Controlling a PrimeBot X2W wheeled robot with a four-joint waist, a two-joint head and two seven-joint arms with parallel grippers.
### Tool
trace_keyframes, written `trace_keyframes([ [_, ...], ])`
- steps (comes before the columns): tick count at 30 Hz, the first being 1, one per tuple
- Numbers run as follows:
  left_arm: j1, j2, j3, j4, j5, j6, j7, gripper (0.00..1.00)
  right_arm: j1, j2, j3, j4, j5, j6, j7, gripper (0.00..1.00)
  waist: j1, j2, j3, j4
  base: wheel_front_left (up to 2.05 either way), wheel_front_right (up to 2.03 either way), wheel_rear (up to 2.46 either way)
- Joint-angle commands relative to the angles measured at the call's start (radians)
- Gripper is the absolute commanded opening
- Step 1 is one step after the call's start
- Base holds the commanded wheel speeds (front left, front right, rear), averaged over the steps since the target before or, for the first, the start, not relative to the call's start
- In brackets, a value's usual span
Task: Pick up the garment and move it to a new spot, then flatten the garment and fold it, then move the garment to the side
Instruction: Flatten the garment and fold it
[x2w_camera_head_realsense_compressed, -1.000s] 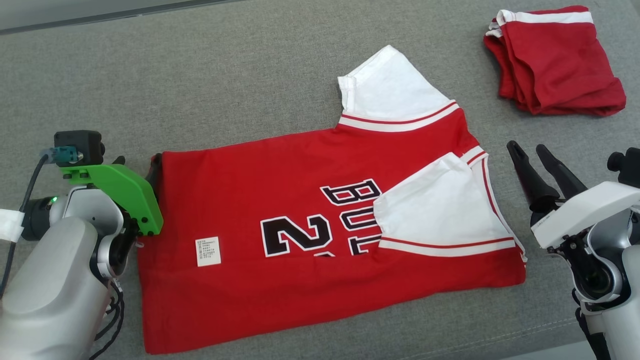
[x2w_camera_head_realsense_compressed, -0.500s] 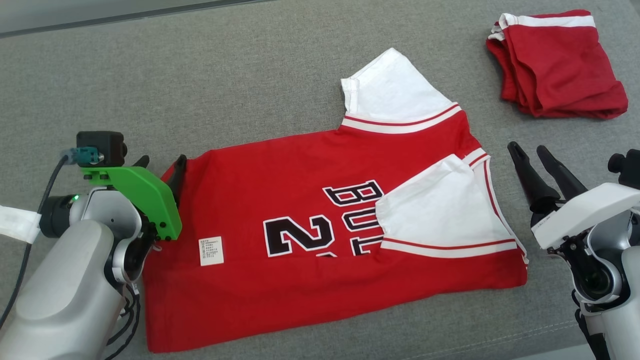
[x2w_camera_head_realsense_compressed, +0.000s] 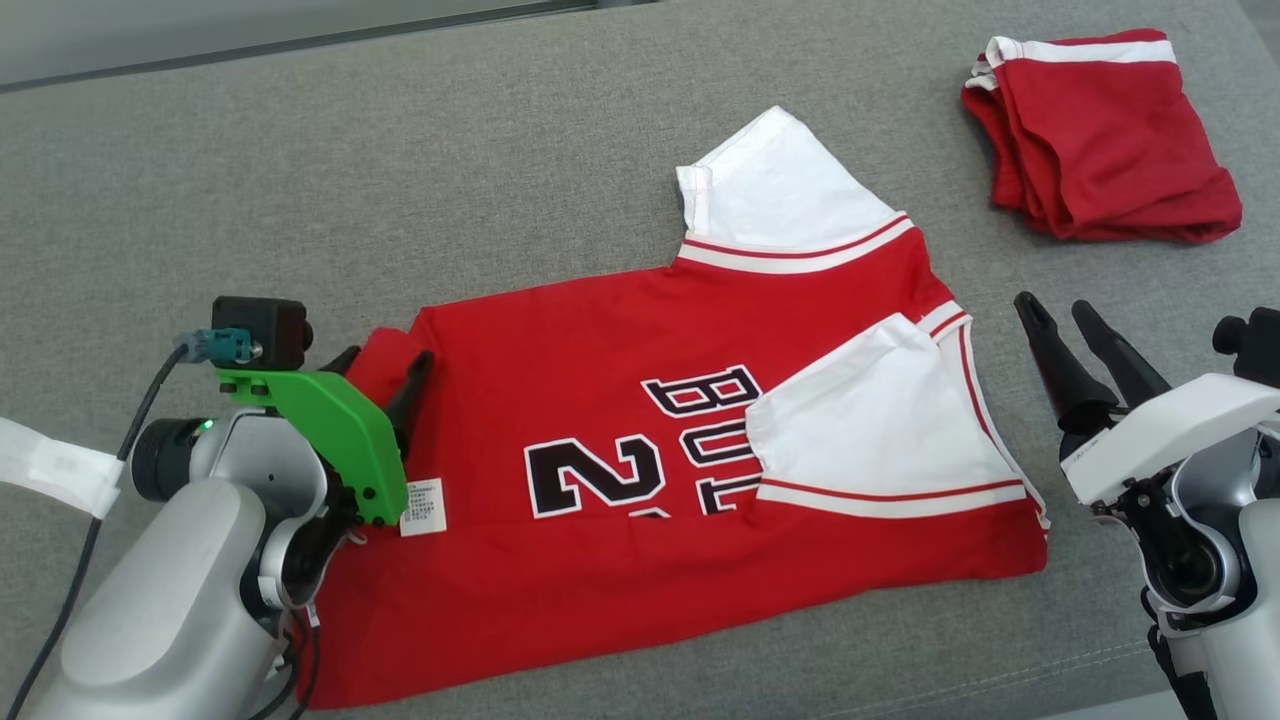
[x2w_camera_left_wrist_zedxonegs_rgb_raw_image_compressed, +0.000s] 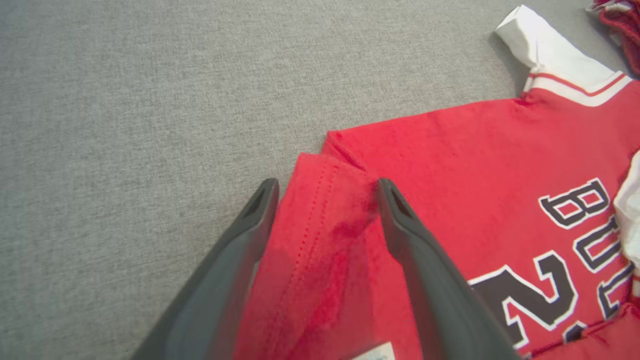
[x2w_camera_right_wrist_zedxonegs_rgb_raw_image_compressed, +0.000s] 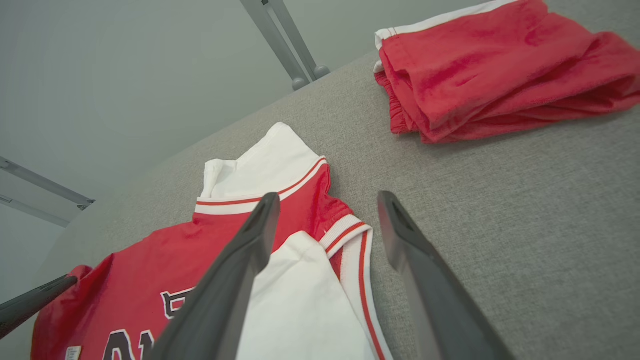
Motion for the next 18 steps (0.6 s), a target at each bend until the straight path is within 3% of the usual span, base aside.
trace_keyframes([
  [1,0.020,0.008,-0.001,-0.015,-0.011,0.006,0.007,1.00,0.008,-0.001,0.000,0.003,0.005,0.000,-0.003,1.00,0.0000,0.0000,-0.003,0.000,0.00,0.00,0.00],
  [7,0.044,0.011,0.000,-0.040,-0.024,0.017,0.017,1.00,0.004,0.001,0.007,0.008,0.008,0.000,-0.007,1.00,0.0000,0.0000,-0.010,-0.003,0.00,0.00,0.00],
  [15,0.025,-0.036,0.045,-0.021,-0.092,0.002,-0.010,1.00,-0.006,-0.004,0.019,0.016,0.013,0.000,-0.010,1.00,0.0000,0.0000,-0.013,-0.013,0.00,0.00,0.00],
  [18,0.014,-0.043,0.053,-0.004,-0.099,-0.001,-0.023,0.92,-0.006,-0.006,0.023,0.019,0.013,0.000,-0.013,1.00,0.0000,0.0000,-0.015,-0.018,0.00,0.00,0.00],
])
